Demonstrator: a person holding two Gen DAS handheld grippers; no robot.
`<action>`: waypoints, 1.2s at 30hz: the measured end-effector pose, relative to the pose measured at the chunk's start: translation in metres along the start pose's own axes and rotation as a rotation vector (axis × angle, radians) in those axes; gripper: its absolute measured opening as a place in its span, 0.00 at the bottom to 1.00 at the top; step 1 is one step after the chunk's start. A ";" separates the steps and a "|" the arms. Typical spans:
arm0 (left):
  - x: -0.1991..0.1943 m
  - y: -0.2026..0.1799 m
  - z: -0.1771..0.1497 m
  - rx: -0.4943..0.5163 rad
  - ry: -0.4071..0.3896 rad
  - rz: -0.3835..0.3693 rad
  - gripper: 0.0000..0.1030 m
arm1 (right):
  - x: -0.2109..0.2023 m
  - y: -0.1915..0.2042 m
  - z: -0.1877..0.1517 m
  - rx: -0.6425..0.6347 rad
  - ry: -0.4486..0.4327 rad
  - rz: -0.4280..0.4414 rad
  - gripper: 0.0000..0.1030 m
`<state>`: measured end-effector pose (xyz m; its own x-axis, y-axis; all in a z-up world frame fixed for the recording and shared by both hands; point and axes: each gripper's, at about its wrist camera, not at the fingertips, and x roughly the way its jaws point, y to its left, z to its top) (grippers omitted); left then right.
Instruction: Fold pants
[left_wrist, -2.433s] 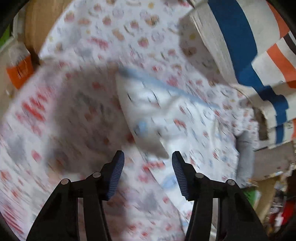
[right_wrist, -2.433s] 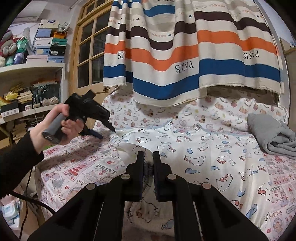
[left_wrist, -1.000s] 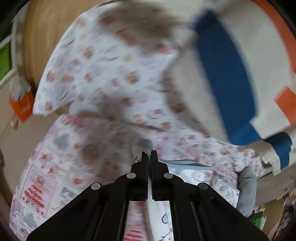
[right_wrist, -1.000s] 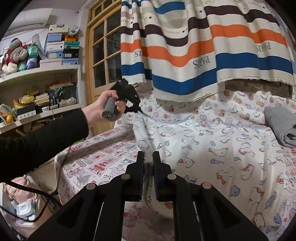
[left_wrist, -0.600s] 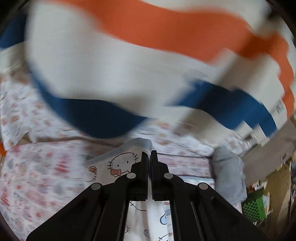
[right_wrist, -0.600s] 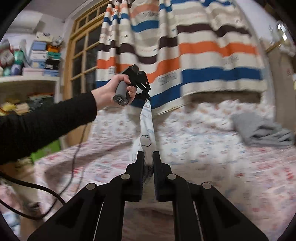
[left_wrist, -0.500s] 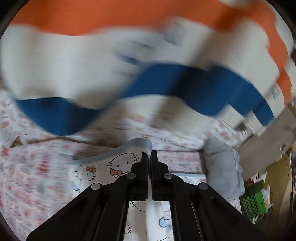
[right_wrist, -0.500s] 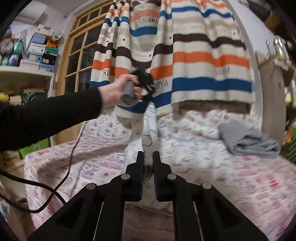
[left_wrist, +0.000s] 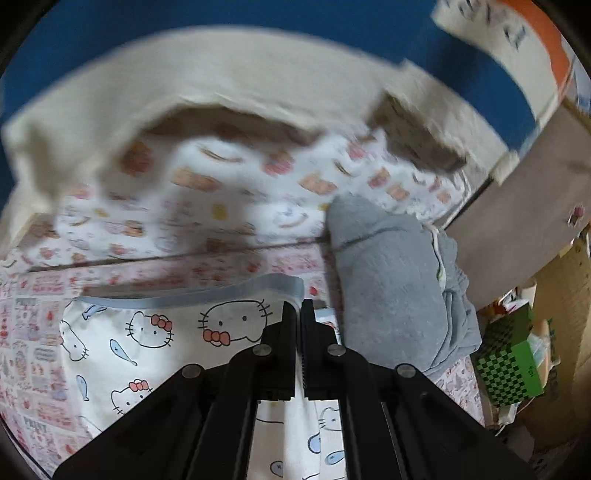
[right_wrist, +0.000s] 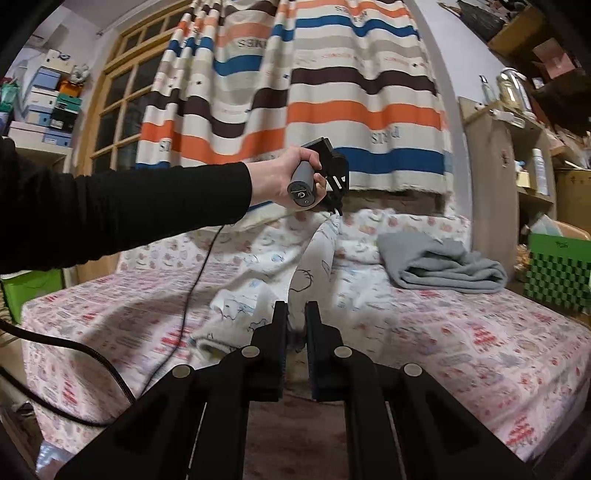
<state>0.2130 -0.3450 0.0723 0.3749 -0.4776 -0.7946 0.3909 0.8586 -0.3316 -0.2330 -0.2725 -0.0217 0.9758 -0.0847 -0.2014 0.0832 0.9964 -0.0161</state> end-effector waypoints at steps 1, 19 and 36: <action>0.007 -0.006 -0.002 0.004 0.011 -0.002 0.01 | 0.000 -0.005 -0.002 0.007 0.007 -0.008 0.09; 0.092 -0.019 -0.022 0.014 0.140 -0.017 0.04 | 0.009 -0.029 -0.024 0.044 0.076 -0.029 0.09; -0.061 0.054 -0.087 0.133 -0.180 -0.061 0.42 | 0.012 -0.063 -0.012 0.118 0.049 -0.149 0.65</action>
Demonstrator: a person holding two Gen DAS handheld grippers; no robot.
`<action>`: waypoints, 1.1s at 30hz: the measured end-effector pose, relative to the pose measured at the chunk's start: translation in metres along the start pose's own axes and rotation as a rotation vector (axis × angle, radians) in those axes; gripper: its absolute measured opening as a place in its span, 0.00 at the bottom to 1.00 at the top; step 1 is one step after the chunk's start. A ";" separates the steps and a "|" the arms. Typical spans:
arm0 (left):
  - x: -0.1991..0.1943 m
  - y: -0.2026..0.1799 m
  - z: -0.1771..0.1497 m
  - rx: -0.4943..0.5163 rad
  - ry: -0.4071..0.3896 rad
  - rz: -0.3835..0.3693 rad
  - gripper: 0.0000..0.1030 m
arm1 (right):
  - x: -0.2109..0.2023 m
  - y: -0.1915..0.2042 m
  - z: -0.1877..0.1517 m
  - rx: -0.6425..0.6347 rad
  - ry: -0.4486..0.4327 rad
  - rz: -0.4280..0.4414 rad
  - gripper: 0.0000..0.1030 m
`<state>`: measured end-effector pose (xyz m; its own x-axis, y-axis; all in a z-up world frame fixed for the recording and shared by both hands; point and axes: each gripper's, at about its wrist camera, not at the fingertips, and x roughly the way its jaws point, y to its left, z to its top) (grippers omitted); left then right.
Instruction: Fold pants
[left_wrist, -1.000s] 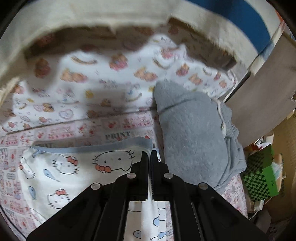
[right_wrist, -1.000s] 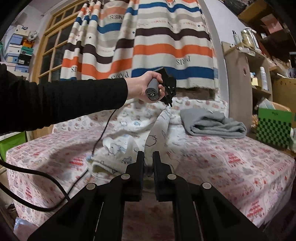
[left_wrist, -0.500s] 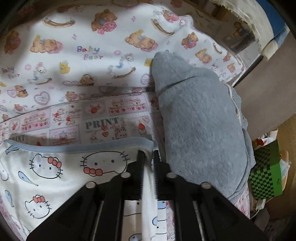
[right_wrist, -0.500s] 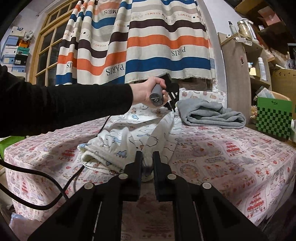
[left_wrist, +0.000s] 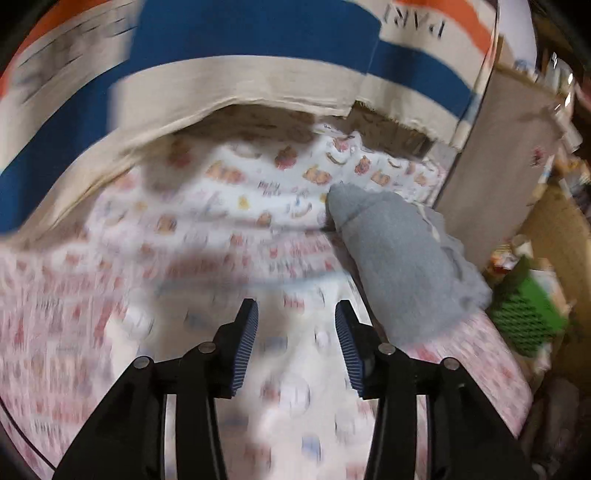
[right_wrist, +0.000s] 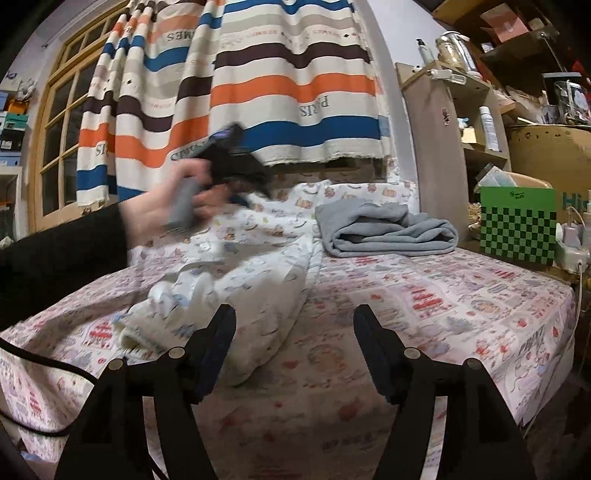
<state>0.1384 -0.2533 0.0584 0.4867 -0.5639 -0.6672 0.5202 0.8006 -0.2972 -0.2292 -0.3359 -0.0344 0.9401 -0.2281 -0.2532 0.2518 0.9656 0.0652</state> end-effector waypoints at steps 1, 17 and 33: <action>-0.016 0.010 -0.009 -0.021 -0.001 -0.030 0.42 | 0.001 -0.002 0.003 -0.001 0.002 0.010 0.65; -0.215 0.031 -0.153 0.049 -0.379 0.233 0.42 | 0.015 -0.026 0.022 0.023 -0.002 0.013 0.63; -0.210 0.000 -0.253 0.125 -0.541 0.483 0.26 | 0.006 -0.007 0.024 0.021 0.049 0.162 0.33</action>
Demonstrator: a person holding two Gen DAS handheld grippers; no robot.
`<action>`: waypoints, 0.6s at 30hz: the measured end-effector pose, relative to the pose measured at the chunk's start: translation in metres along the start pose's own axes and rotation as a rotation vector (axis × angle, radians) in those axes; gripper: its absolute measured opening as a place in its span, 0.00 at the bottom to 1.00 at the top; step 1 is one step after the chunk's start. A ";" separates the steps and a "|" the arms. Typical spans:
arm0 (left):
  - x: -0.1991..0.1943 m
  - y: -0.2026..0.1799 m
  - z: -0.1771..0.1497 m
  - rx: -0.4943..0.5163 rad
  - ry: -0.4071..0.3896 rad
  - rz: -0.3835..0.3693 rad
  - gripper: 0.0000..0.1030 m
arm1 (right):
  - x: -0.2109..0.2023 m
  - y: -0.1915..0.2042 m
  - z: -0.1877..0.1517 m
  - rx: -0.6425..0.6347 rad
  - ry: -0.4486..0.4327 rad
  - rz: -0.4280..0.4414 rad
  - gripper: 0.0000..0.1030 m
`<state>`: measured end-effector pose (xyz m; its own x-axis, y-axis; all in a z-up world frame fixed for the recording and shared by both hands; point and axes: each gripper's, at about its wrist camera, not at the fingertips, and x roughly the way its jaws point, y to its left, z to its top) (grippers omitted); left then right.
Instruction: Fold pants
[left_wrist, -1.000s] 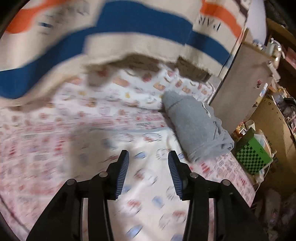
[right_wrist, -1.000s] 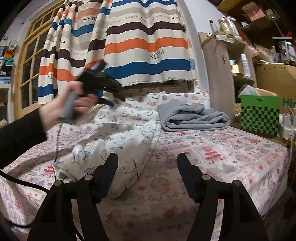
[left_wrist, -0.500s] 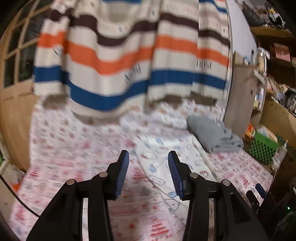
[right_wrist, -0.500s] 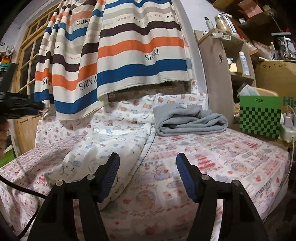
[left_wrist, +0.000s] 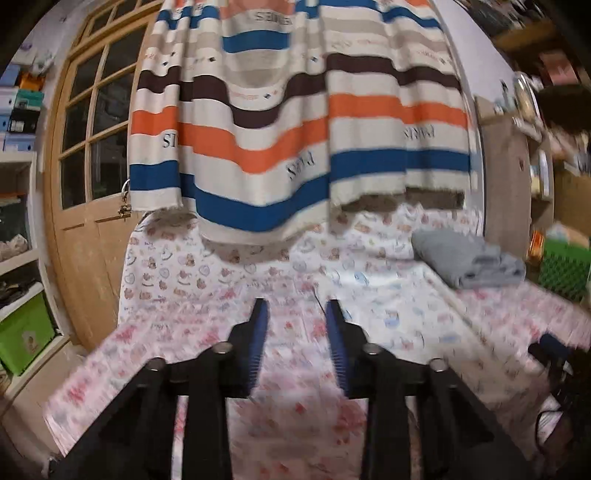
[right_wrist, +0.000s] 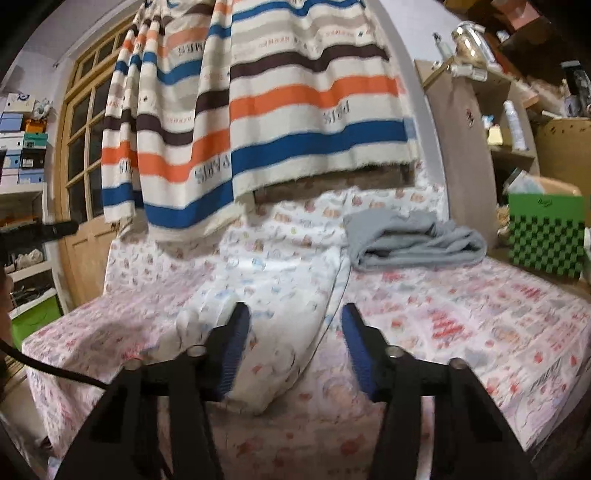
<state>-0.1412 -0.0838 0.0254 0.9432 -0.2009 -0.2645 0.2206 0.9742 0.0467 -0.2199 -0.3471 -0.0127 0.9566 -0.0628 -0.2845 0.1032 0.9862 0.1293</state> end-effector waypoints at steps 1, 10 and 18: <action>0.000 -0.009 -0.009 -0.005 0.002 -0.021 0.26 | 0.003 0.001 -0.001 0.003 0.020 0.004 0.30; 0.001 -0.060 -0.054 -0.012 0.067 -0.180 0.30 | 0.011 -0.012 -0.013 0.117 0.102 0.053 0.29; 0.007 -0.078 -0.070 0.039 0.154 -0.240 0.37 | 0.028 -0.015 -0.021 0.127 0.143 0.108 0.50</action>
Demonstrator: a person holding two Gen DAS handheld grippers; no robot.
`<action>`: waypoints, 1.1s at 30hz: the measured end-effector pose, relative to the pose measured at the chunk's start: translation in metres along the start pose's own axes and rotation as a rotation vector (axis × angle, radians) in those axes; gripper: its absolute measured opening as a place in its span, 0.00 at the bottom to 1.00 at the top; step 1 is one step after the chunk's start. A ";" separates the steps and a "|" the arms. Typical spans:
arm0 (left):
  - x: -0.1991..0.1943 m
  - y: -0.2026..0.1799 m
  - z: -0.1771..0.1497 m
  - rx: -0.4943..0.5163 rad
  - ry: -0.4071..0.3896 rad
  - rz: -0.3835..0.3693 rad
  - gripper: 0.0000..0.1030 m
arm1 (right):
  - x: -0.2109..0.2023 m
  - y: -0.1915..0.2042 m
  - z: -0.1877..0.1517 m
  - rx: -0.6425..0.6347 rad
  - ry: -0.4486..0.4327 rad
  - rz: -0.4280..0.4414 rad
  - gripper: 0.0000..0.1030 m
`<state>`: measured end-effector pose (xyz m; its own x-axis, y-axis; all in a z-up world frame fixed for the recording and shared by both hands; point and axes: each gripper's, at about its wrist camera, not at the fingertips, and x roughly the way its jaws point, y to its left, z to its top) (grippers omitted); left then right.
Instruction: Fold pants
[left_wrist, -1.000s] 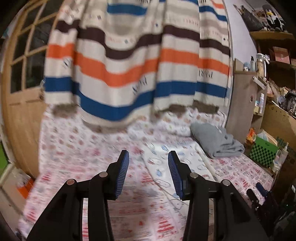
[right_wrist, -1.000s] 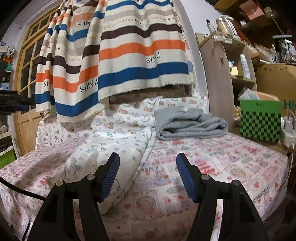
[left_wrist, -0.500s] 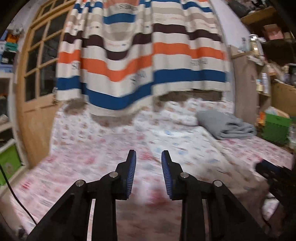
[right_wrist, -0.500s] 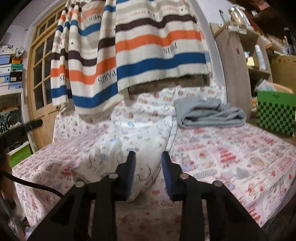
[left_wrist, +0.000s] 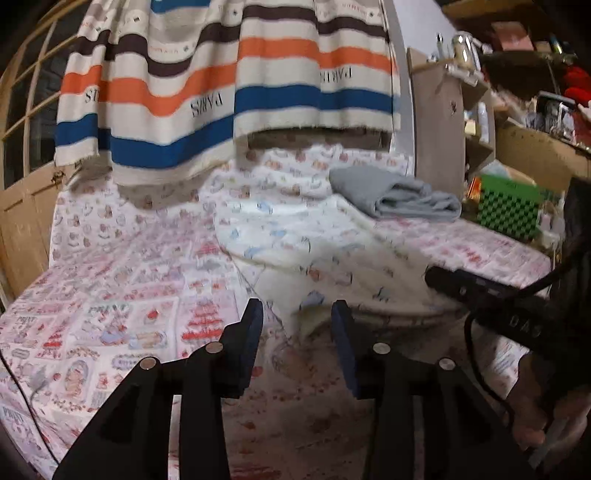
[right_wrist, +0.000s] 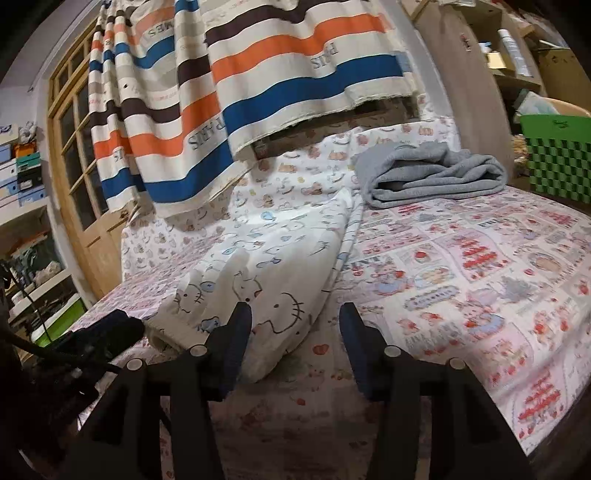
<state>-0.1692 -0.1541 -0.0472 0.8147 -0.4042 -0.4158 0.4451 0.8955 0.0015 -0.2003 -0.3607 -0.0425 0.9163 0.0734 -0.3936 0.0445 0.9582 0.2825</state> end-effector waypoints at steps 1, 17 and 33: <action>0.004 0.001 0.000 -0.008 0.023 -0.007 0.37 | 0.002 0.002 0.001 -0.011 0.000 -0.001 0.49; 0.021 -0.005 -0.005 0.009 0.045 0.011 0.12 | 0.013 0.005 -0.002 -0.090 0.042 -0.103 0.03; 0.000 0.024 -0.021 -0.097 0.089 0.011 0.03 | -0.010 0.029 0.009 -0.236 -0.025 0.034 0.08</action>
<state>-0.1665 -0.1283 -0.0661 0.7810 -0.3805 -0.4953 0.3950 0.9152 -0.0802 -0.2050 -0.3356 -0.0227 0.9256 0.1028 -0.3643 -0.0782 0.9936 0.0817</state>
